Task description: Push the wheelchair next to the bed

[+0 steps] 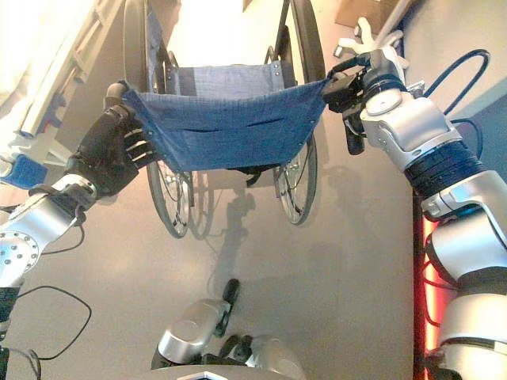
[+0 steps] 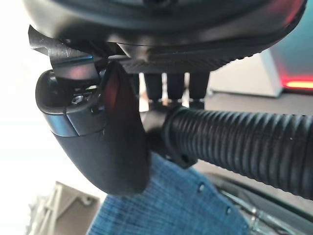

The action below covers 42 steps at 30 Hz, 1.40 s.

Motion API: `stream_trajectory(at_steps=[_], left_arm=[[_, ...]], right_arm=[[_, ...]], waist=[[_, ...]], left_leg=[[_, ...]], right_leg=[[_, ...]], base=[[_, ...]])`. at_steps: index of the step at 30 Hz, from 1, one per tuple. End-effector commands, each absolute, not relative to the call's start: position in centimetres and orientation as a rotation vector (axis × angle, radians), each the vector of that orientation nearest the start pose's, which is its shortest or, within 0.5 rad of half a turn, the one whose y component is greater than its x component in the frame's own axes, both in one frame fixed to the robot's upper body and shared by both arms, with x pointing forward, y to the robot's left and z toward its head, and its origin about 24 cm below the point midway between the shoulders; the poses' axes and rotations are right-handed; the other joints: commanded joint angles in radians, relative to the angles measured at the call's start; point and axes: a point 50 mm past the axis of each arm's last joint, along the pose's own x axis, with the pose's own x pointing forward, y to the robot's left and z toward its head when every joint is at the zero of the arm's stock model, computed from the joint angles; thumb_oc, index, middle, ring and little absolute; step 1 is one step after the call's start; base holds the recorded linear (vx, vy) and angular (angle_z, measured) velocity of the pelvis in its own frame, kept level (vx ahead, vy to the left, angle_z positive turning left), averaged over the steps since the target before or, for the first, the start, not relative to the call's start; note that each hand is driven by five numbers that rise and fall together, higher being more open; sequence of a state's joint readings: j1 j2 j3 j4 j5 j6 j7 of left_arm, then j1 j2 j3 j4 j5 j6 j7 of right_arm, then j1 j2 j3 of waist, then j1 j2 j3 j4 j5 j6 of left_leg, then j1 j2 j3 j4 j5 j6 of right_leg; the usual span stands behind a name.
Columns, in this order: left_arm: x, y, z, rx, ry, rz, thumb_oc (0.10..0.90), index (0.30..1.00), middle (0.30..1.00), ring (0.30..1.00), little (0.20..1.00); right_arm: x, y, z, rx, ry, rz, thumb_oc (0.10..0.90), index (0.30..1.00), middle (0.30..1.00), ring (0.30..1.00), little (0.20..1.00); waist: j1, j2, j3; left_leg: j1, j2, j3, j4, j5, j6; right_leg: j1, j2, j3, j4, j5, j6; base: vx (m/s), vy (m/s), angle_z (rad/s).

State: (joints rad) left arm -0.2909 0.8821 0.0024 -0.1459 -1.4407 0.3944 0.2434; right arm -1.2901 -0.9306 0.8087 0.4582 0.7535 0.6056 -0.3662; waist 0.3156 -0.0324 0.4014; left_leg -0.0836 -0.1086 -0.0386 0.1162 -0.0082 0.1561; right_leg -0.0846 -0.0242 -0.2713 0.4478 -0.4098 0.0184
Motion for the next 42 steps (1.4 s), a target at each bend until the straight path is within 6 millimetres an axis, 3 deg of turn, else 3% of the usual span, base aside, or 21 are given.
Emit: stream_trajectory(at_steps=[1,3,4,6,9,11,14,16,18,20,22,25,27,32,34,39,42], left_arm=[[27.7,21.0,23.8,-0.468,-0.133,-0.368,0.400,0.300,0.300,0.300,0.300],[27.9,20.8,24.3,-0.457,-0.146,-0.367,0.400,0.300,0.300,0.300,0.300],[28.3,20.8,24.9,-0.441,-0.152,-0.364,0.400,0.300,0.300,0.300,0.300],[28.5,20.8,25.4,-0.431,-0.155,-0.355,0.400,0.300,0.300,0.300,0.300],[28.6,21.1,25.3,-0.427,-0.138,-0.342,0.400,0.300,0.300,0.300,0.300],[28.2,21.4,25.0,-0.430,-0.128,-0.334,0.400,0.300,0.300,0.300,0.300],[27.5,21.8,24.2,-0.435,-0.116,-0.320,0.400,0.300,0.300,0.300,0.300],[26.9,22.4,23.5,-0.437,-0.113,-0.297,0.400,0.300,0.300,0.300,0.300],[26.8,22.6,23.4,-0.433,-0.118,-0.285,0.400,0.300,0.300,0.300,0.300],[26.9,22.7,23.2,-0.428,-0.130,-0.253,0.400,0.300,0.300,0.300,0.300],[27.2,22.8,23.3,-0.401,-0.147,-0.220,0.400,0.300,0.300,0.300,0.300],[27.8,23.4,23.6,-0.326,-0.154,-0.158,0.400,0.300,0.300,0.300,0.300],[28.6,24.0,24.1,-0.269,-0.141,-0.111,0.400,0.300,0.300,0.300,0.300],[30.4,25.3,24.4,-0.202,-0.096,-0.041,0.400,0.300,0.300,0.300,0.300],[31.0,26.2,24.9,-0.200,-0.090,-0.017,0.400,0.300,0.300,0.300,0.300],[32.3,27.7,26.4,-0.206,-0.087,0.011,0.400,0.300,0.300,0.300,0.300],[32.8,27.7,27.3,-0.190,-0.085,-0.002,0.400,0.300,0.300,0.300,0.300]], right_arm=[[37.4,-15.1,33.4,-0.552,-0.278,0.029,0.400,0.300,0.300,0.300,0.300],[37.2,-15.1,33.7,-0.545,-0.294,0.022,0.400,0.300,0.300,0.300,0.300],[36.9,-15.0,33.9,-0.530,-0.305,0.017,0.400,0.300,0.300,0.300,0.300],[36.6,-14.6,34.1,-0.516,-0.310,0.022,0.400,0.300,0.300,0.300,0.300],[36.2,-14.7,33.9,-0.503,-0.289,0.027,0.400,0.300,0.300,0.300,0.300],[36.2,-15.0,33.8,-0.501,-0.276,0.036,0.400,0.300,0.300,0.300,0.300],[36.3,-15.0,33.7,-0.505,-0.257,0.045,0.400,0.300,0.300,0.300,0.300],[36.5,-14.4,33.2,-0.511,-0.250,0.053,0.400,0.300,0.300,0.300,0.300],[36.6,-14.2,33.1,-0.509,-0.249,0.058,0.400,0.300,0.300,0.300,0.300],[36.7,-13.8,32.7,-0.509,-0.241,0.064,0.400,0.300,0.300,0.300,0.300],[36.8,-13.5,32.3,-0.500,-0.229,0.069,0.400,0.300,0.300,0.300,0.300],[37.0,-12.9,30.9,-0.509,-0.209,0.079,0.400,0.300,0.300,0.300,0.300],[37.3,-12.9,30.3,-0.497,-0.193,0.069,0.400,0.300,0.300,0.300,0.300],[38.0,-13.5,29.2,-0.482,-0.136,0.061,0.400,0.300,0.300,0.300,0.300],[38.3,-13.8,28.7,-0.477,-0.105,0.060,0.400,0.300,0.300,0.300,0.300],[38.7,-15.0,28.0,-0.450,-0.055,0.060,0.400,0.300,0.300,0.300,0.300],[38.5,-15.6,28.1,-0.435,-0.041,0.042,0.400,0.300,0.300,0.300,0.300]], waist=[[-0.018,-0.062,-0.181],[-0.041,-0.058,-0.165],[-0.064,-0.059,-0.148],[-0.080,-0.062,-0.141],[-0.089,-0.081,-0.148],[-0.085,-0.095,-0.156],[-0.077,-0.108,-0.163],[-0.071,-0.115,-0.156],[-0.073,-0.122,-0.151],[-0.075,-0.126,-0.141],[-0.075,-0.124,-0.136],[-0.059,-0.103,-0.136],[-0.054,-0.060,-0.142],[-0.040,-0.006,-0.156],[-0.038,0.005,-0.164],[-0.053,0.009,-0.197],[-0.058,-0.002,-0.208]], left_leg=[[-0.143,-0.012,0.062,0.126,0.007,-0.168],[-0.093,0.008,0.020,0.099,-0.019,-0.172],[-0.037,0.036,-0.014,0.076,-0.057,-0.175],[0.001,0.063,-0.035,0.065,-0.080,-0.182],[0.019,0.110,-0.052,0.092,-0.094,-0.203],[0.021,0.147,-0.060,0.114,-0.079,-0.220],[0.014,0.206,-0.061,0.158,-0.012,-0.240],[-0.015,0.234,-0.057,0.248,0.066,-0.245],[-0.032,0.241,-0.035,0.312,0.087,-0.244],[-0.087,0.238,0.002,0.456,0.096,-0.238],[-0.117,0.230,0.026,0.500,0.084,-0.232],[-0.117,0.163,0.048,0.365,0.074,-0.221],[-0.128,0.171,0.123,0.159,0.148,-0.245],[-0.148,0.165,0.113,-0.052,0.295,-0.283],[-0.150,0.171,0.102,-0.065,0.314,-0.288],[-0.138,0.163,0.122,-0.013,0.224,-0.265],[-0.140,0.122,0.139,0.023,0.127,-0.228]], right_leg=[[0.106,-0.125,0.023,-0.448,0.457,0.121],[0.065,-0.175,0.052,-0.459,0.527,0.150],[0.028,-0.216,0.087,-0.474,0.592,0.174],[0.005,-0.225,0.119,-0.470,0.614,0.184],[0.026,-0.191,0.126,-0.447,0.561,0.187],[0.047,-0.164,0.108,-0.433,0.518,0.167],[0.062,-0.130,0.072,-0.412,0.474,0.129],[0.076,-0.094,0.059,-0.406,0.455,0.090],[0.083,-0.083,0.051,-0.405,0.451,0.071],[0.100,-0.056,0.038,-0.400,0.438,0.037],[0.121,-0.038,0.023,-0.399,0.430,0.023],[0.167,-0.004,0.017,-0.409,0.408,0.027],[0.210,0.037,-0.013,-0.417,0.373,0.021],[0.286,0.080,-0.010,-0.440,0.340,0.022],[0.300,0.084,-0.005,-0.434,0.323,0.020],[0.308,0.047,-0.017,-0.395,0.293,0.034],[0.306,0.006,-0.028,-0.372,0.285,0.050]], base=[[0.15,-0.317,1.15],[0.22,-0.416,1.31],[0.27,-0.431,0.97],[0.33,-0.399,1.34],[0.36,-0.385,1.15],[0.30,-0.330,0.54],[0.21,-0.289,0.32],[0.18,-0.321,-0.04],[0.12,-0.231,0.19],[0.20,-0.322,0.37],[0.22,-0.234,0.40],[0.21,-0.044,0.39],[0.27,0.035,0.19],[0.28,0.077,-0.16],[0.31,0.144,-0.17],[0.23,0.196,-0.19],[0.13,0.195,-0.10]])
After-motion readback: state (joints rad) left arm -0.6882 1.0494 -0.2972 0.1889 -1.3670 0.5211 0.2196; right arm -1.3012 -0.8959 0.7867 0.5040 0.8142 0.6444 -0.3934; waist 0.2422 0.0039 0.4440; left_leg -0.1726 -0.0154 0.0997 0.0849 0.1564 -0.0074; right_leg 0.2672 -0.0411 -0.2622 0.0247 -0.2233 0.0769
